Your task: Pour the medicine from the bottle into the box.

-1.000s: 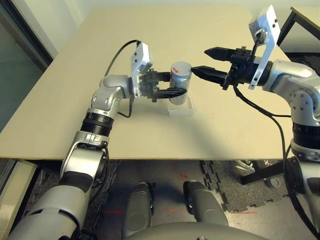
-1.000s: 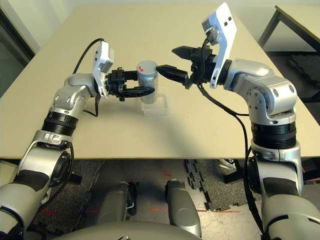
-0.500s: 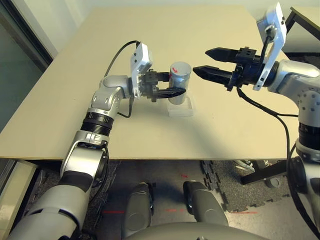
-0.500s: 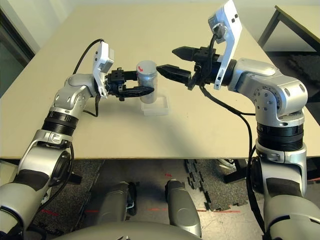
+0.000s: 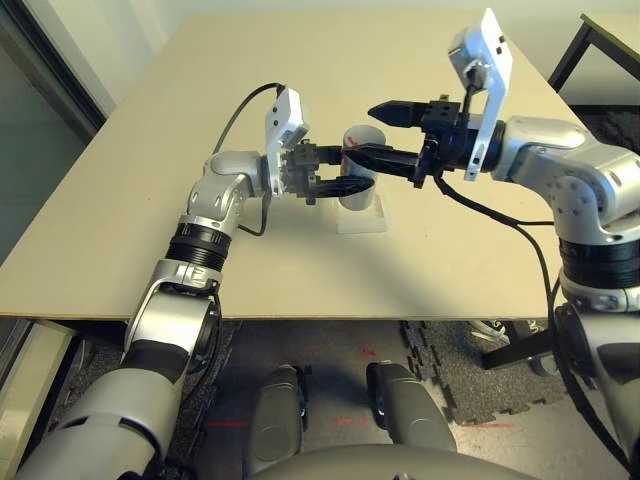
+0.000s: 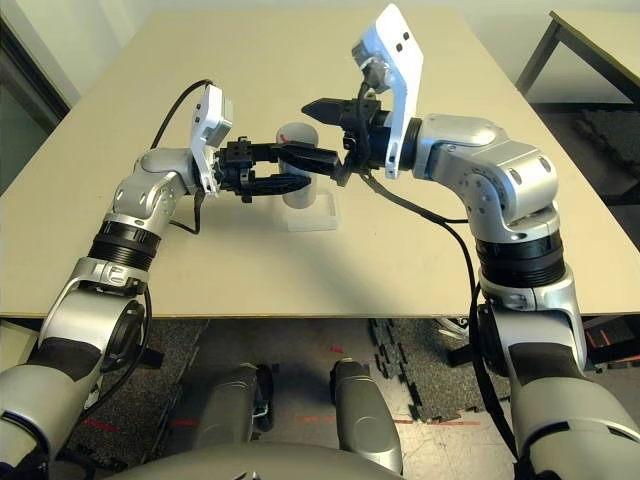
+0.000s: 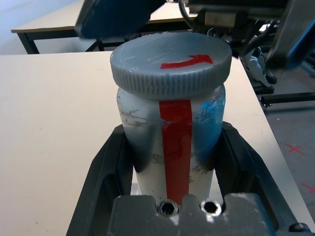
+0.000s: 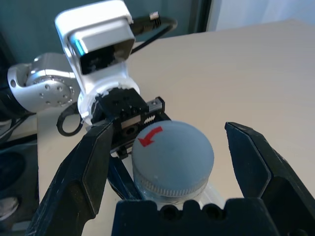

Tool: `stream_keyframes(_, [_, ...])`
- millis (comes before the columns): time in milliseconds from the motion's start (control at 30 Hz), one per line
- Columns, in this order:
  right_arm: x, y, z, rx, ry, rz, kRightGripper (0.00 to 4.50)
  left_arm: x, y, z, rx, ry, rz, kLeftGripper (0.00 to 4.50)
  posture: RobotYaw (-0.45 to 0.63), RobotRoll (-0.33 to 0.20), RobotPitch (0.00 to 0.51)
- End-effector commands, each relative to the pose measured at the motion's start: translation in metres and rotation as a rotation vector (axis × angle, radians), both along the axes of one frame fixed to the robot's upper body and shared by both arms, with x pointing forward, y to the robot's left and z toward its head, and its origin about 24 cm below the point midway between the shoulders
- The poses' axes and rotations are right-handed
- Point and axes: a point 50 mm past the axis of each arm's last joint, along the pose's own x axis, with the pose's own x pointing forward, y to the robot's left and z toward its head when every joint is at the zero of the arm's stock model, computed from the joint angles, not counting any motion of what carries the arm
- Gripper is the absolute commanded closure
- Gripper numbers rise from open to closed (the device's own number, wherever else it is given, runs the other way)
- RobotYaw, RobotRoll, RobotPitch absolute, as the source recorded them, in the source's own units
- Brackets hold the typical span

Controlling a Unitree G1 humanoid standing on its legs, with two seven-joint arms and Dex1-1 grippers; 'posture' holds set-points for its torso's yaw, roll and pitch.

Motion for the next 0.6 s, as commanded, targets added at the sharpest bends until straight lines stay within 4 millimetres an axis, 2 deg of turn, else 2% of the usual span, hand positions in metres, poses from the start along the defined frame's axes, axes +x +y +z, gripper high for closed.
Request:
stream_keyframes(33, [0.0025,0.0041,-0.0004,-0.023,-0.014,0.006,0.0,-0.0019,-0.0025,0.0019,0.006,-0.018,-0.014,1.99,-0.19,0.0,0.085])
stream_keyframes(200, [0.0027,0.0038,-0.0026,-0.034,-0.007,0.01,0.0,-0.0028,-0.0027,0.0012,0.004,-0.017,-0.015,1.99,-0.18,0.0,0.084])
stream_keyframes(300, [0.0012,0.0042,-0.0029,-0.029,0.004,0.013,0.57,-0.0026,-0.0027,0.0014,0.004,-0.016,-0.014,1.99,-0.19,0.0,0.085])
stream_keyframes(400, [-0.0002,0.0049,-0.0024,-0.02,0.009,0.018,1.69,-0.0024,-0.0027,0.0015,0.004,-0.015,-0.014,1.99,-0.19,0.0,0.088])
stream_keyframes(433, [-0.0007,0.0052,-0.0019,-0.017,0.01,0.021,1.92,-0.0023,-0.0027,0.0015,0.005,-0.015,-0.013,1.99,-0.19,0.0,0.089])
stream_keyframes(600, [-0.0039,0.0068,0.0009,0.0,0.014,0.039,1.92,-0.0016,-0.002,0.0009,0.009,-0.012,-0.011,1.99,-0.19,0.0,0.089])
